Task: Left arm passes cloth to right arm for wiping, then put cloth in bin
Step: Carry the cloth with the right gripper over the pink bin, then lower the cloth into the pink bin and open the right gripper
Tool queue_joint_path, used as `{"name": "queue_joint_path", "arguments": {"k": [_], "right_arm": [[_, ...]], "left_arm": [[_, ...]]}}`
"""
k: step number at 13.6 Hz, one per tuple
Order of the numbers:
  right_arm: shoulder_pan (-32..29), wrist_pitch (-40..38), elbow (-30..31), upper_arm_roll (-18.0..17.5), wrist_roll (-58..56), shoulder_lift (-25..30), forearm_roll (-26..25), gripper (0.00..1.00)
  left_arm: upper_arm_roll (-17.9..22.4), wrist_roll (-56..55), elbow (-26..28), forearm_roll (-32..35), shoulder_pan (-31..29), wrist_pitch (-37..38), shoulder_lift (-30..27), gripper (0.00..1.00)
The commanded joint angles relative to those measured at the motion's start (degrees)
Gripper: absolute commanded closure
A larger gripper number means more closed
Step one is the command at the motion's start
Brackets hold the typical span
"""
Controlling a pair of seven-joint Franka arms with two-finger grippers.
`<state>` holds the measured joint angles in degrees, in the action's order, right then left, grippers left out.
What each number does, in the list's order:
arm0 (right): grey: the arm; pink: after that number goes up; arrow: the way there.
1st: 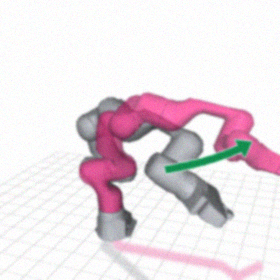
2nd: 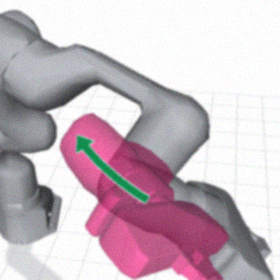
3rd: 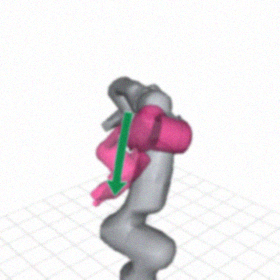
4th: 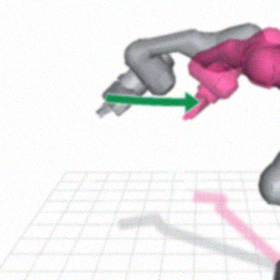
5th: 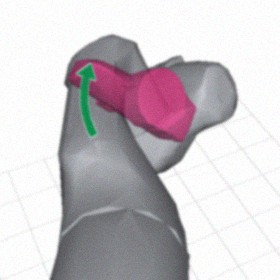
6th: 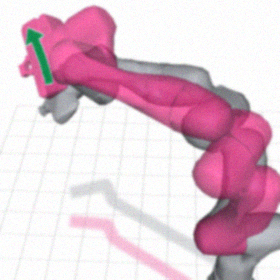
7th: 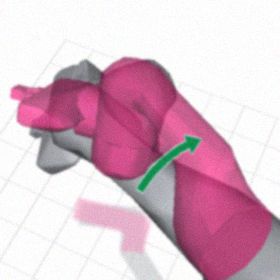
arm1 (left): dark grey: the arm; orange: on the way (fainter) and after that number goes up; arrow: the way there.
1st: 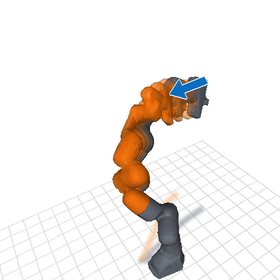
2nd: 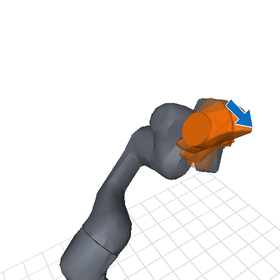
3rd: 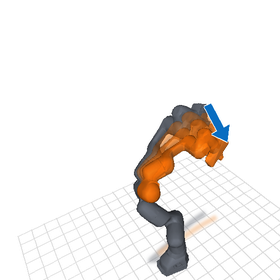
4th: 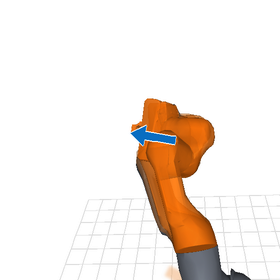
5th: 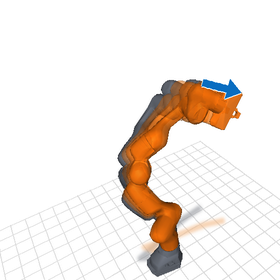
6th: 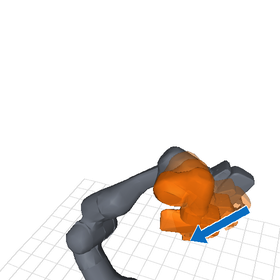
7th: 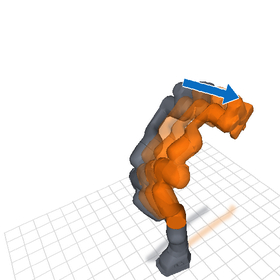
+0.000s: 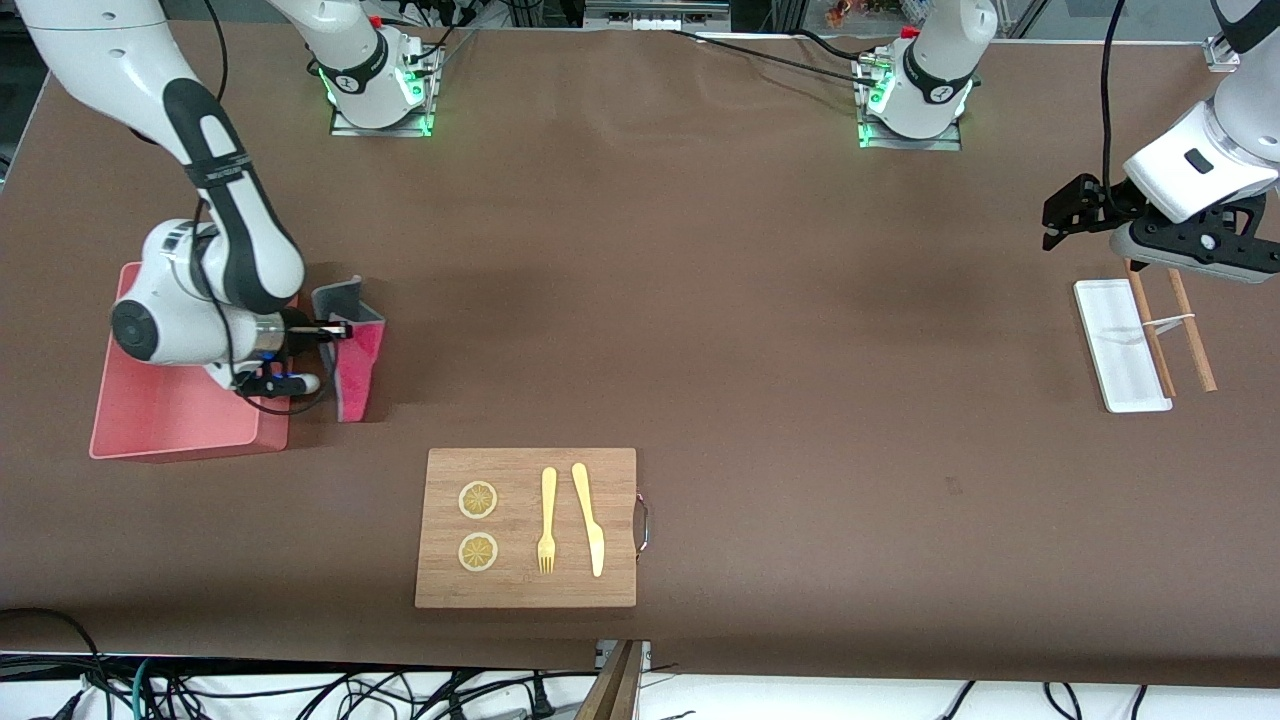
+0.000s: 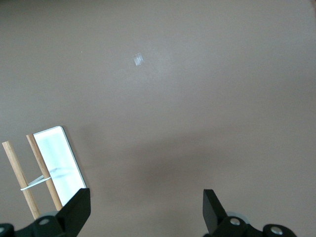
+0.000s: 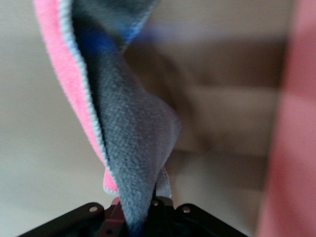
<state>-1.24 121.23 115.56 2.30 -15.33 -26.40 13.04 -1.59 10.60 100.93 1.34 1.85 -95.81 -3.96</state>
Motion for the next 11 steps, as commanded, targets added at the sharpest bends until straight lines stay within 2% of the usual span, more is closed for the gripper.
{"name": "queue_joint_path", "arguments": {"k": [1,7,11], "right_arm": [[-0.25,-2.30,-0.86,1.74,-5.23,2.74,-0.02,1.00],[-0.17,-16.00,-14.12,1.74,-3.57,4.24,-5.20,1.00],[-0.69,-19.98,-16.07,1.83,-4.44,8.37,-12.14,1.00]], "left_arm": [[-0.43,1.35,0.41,1.03,-0.45,0.27,-0.79,0.00],[-0.43,1.27,0.41,1.03,-0.45,0.27,-0.70,0.00],[-0.43,1.35,0.41,1.03,-0.45,0.09,-0.70,0.00]]}}
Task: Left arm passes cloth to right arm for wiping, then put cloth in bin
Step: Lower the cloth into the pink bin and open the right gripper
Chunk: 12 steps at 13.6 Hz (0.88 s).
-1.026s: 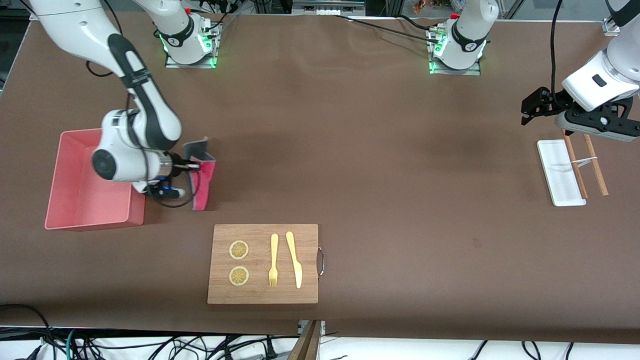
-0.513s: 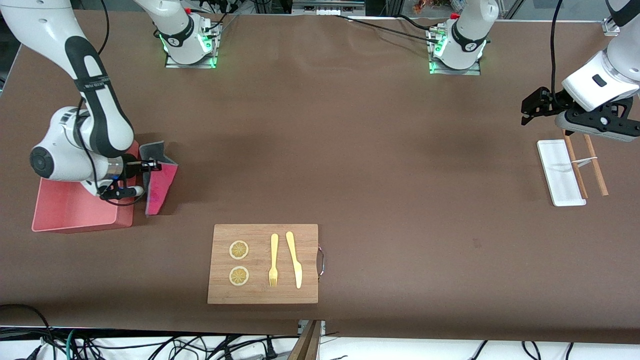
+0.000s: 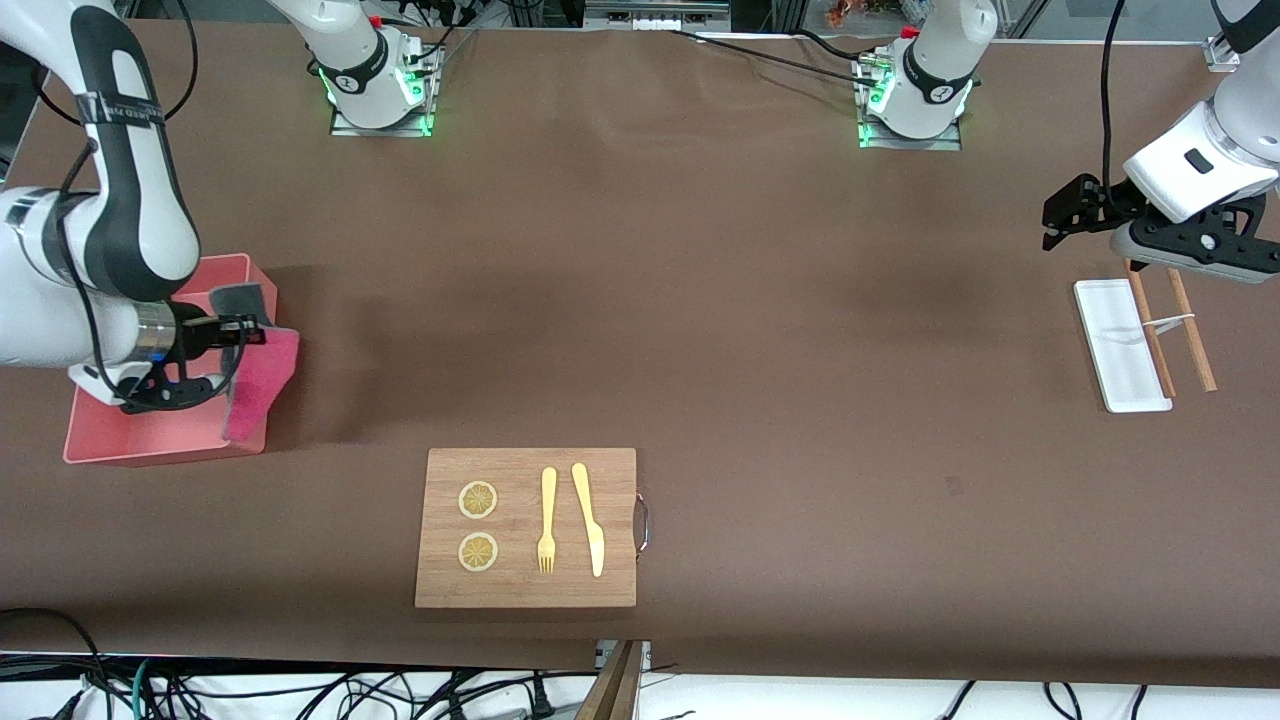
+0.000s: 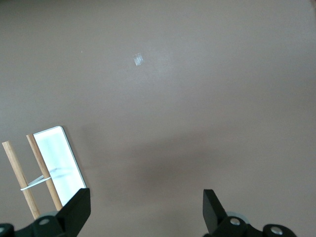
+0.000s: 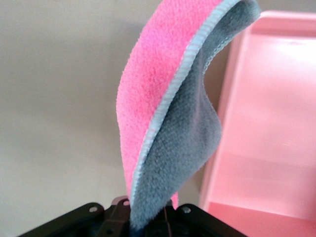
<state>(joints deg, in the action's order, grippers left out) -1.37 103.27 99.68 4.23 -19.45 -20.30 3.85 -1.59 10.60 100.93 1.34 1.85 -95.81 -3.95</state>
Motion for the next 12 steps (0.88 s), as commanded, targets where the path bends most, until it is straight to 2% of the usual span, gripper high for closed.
{"name": "queue_joint_path", "arguments": {"k": [1,5,6,7,8,12], "right_arm": [[-1.00,-2.28,-0.19,-0.19,-1.19,3.16,-5.06,1.00],[-2.15,-2.11,0.69,3.14,-6.91,3.69,-7.62,1.00],[-2.41,-1.76,1.21,3.50,-6.91,3.52,-8.94,0.88],[-2.41,-1.06,1.30,3.51,-6.91,3.34,-9.82,0.56],[-2.41,-0.97,1.39,3.51,-7.00,3.34,-9.83,0.01],[-2.50,-1.31,-0.18,3.59,-6.83,4.74,-7.99,0.00]], "left_arm": [[-0.43,1.26,0.41,1.03,-0.45,0.10,-0.70,0.00],[-0.43,1.26,0.41,1.03,-0.45,0.10,-0.70,0.00],[-0.43,1.26,0.41,1.03,-0.45,0.10,-0.70,0.00],[-0.43,1.26,0.41,1.03,-0.45,0.10,-0.70,0.00],[-0.43,1.26,0.41,1.03,-0.45,0.10,-0.70,0.00],[-0.43,1.26,0.41,1.03,-0.45,0.10,-0.70,0.00]]}}
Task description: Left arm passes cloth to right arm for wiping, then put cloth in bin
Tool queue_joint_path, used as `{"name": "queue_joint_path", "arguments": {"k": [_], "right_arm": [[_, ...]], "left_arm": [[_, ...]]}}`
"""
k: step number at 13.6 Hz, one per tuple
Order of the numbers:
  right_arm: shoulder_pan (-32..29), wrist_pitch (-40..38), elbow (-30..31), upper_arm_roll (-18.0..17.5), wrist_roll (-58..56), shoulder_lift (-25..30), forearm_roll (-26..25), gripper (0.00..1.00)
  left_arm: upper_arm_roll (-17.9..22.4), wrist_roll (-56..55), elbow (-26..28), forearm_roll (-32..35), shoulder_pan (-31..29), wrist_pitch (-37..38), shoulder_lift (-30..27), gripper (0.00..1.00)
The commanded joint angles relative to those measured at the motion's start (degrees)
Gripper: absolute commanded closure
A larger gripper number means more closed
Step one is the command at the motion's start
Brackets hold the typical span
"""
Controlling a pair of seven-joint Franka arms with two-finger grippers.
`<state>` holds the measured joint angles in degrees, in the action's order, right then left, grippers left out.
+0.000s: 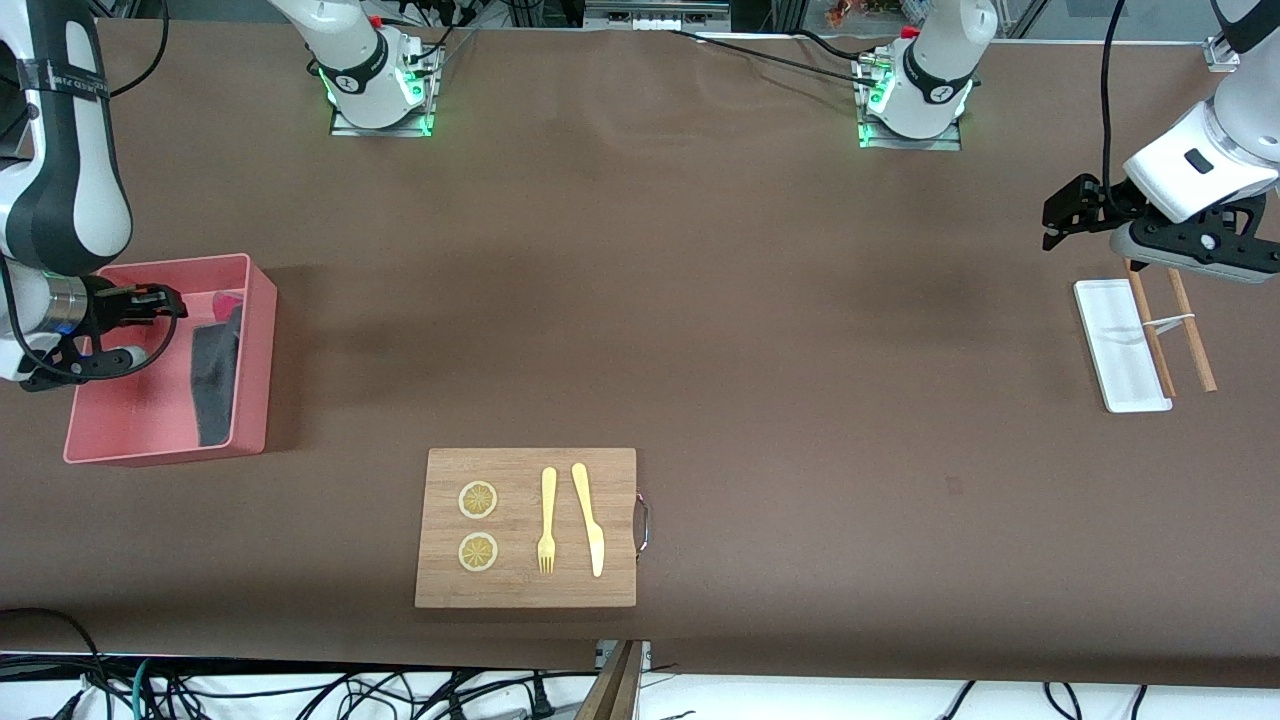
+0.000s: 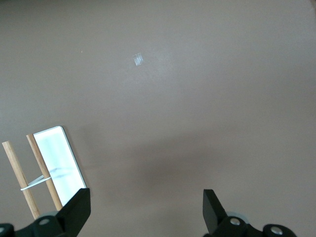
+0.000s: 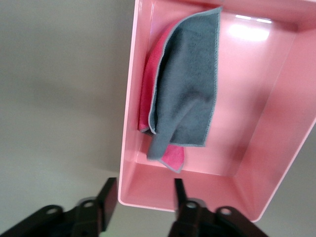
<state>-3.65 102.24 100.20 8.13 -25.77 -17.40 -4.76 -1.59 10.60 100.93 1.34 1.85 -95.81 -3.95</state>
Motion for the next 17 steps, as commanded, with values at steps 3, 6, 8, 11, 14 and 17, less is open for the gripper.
{"name": "queue_joint_path", "arguments": {"k": [3,6,8,11,14,17], "right_arm": [[-0.04,-3.00,-1.84,-4.68,3.33,7.72,1.07,0.00],[0.13,-8.18,-3.51,-8.82,12.48,12.64,3.42,0.00],[0.13,-11.78,-4.57,-8.92,16.69,15.28,8.17,0.00],[1.27,-15.58,-4.57,-9.45,23.73,19.42,8.72,0.00],[1.36,-14.88,-4.66,-9.89,23.05,19.43,8.45,0.00],[1.45,-15.31,-4.93,-10.24,23.13,19.51,8.10,0.00]], "left_arm": [[-0.43,1.35,0.41,1.03,-0.44,0.10,-0.70,0.00],[-0.43,1.26,0.41,1.03,-0.44,0.10,-0.70,0.00],[-0.43,1.35,0.41,1.03,-0.44,0.27,-0.70,0.00],[-0.43,1.35,0.41,1.03,-0.44,0.27,-0.70,0.00],[-0.43,1.35,0.41,1.03,-0.44,0.36,-0.79,0.00],[-0.43,1.35,0.41,1.12,-0.44,0.45,-0.79,0.00]]}}
